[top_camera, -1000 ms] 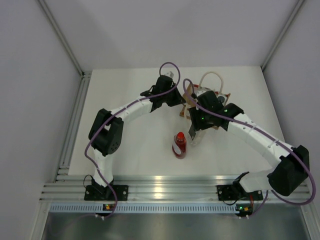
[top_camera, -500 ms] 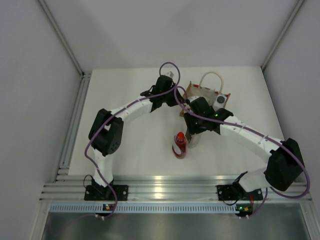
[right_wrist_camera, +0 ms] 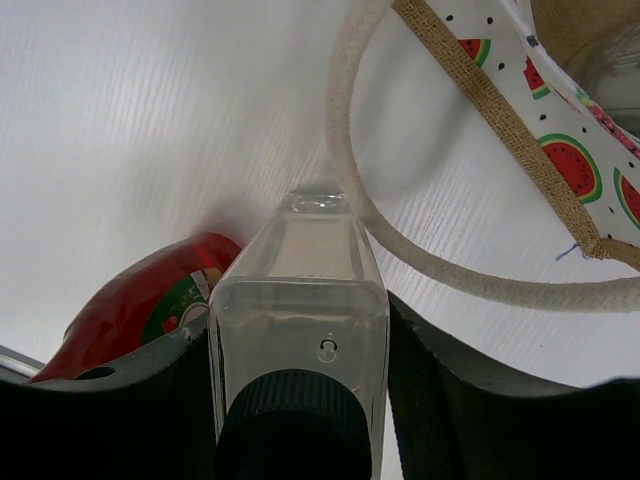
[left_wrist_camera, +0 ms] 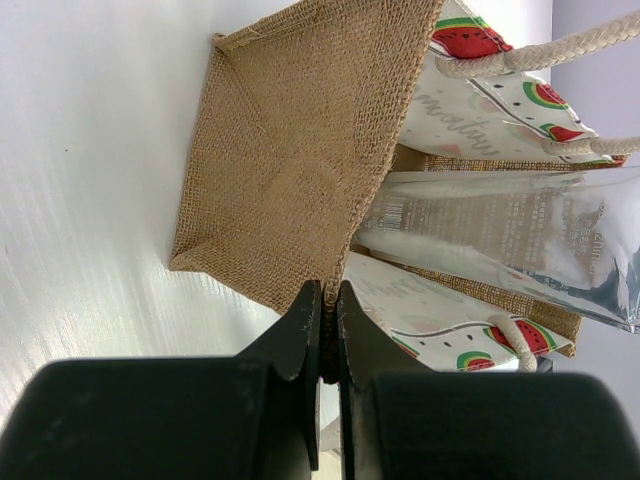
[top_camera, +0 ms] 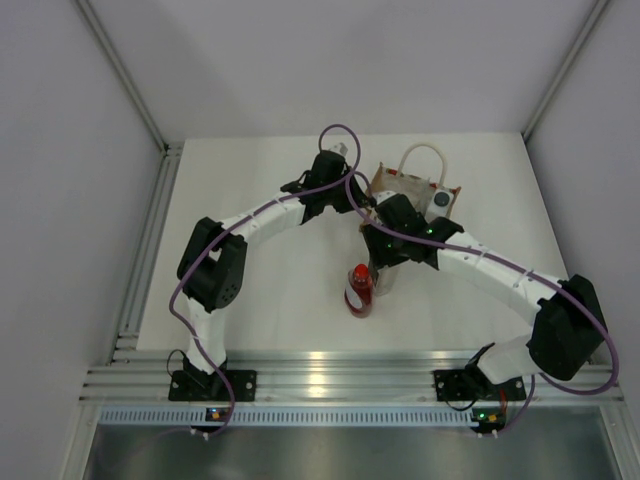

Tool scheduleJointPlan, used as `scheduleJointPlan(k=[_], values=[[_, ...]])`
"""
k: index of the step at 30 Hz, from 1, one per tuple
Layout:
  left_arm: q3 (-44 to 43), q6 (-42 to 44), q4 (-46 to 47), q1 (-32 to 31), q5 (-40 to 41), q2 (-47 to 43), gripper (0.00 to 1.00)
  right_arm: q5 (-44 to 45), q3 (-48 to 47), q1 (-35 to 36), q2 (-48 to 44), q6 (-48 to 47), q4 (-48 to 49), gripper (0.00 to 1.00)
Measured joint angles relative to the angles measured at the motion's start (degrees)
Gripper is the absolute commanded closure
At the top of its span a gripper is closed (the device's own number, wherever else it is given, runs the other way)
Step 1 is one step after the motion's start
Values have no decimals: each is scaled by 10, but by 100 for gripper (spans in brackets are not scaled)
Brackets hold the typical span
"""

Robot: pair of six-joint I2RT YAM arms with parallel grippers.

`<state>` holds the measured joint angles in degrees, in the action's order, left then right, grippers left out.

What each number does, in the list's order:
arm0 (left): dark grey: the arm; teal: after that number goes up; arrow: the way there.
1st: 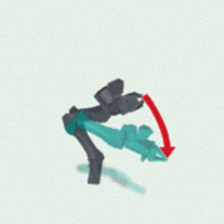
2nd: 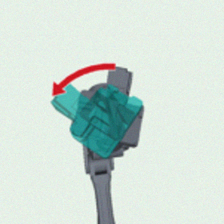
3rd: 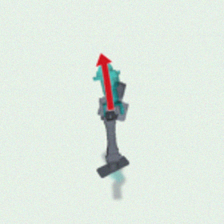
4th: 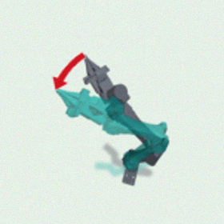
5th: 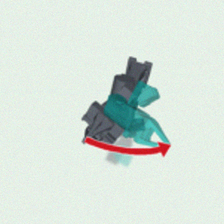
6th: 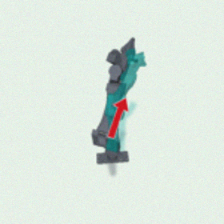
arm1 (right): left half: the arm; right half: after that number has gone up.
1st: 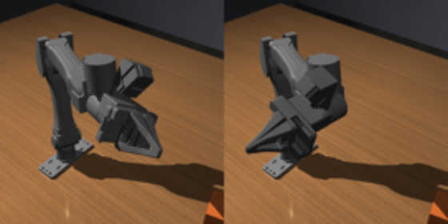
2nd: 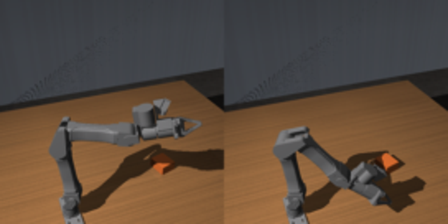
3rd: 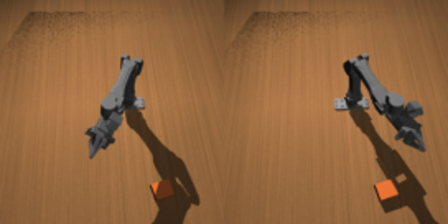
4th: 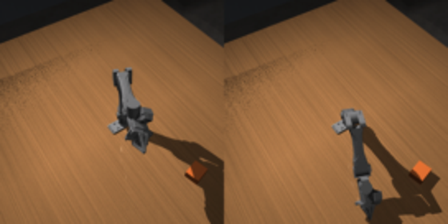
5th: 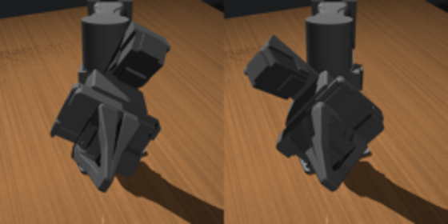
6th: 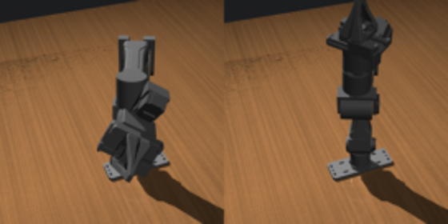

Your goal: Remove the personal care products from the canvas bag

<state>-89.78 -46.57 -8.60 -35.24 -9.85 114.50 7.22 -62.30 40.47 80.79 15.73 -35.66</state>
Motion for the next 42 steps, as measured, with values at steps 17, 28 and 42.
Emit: scheduleJointPlan(k=[17, 28, 42], values=[[0, 0, 0, 0, 0, 0, 100, -4, -46, 0, -12, -2, 3, 34], [0, 0, 0, 0, 0, 0, 100, 69, -118, -10, -56, 3, -4, 33], [0, -3, 0, 0, 0, 0, 100, 199, -186, -111, 2, 54, -5, 39]])
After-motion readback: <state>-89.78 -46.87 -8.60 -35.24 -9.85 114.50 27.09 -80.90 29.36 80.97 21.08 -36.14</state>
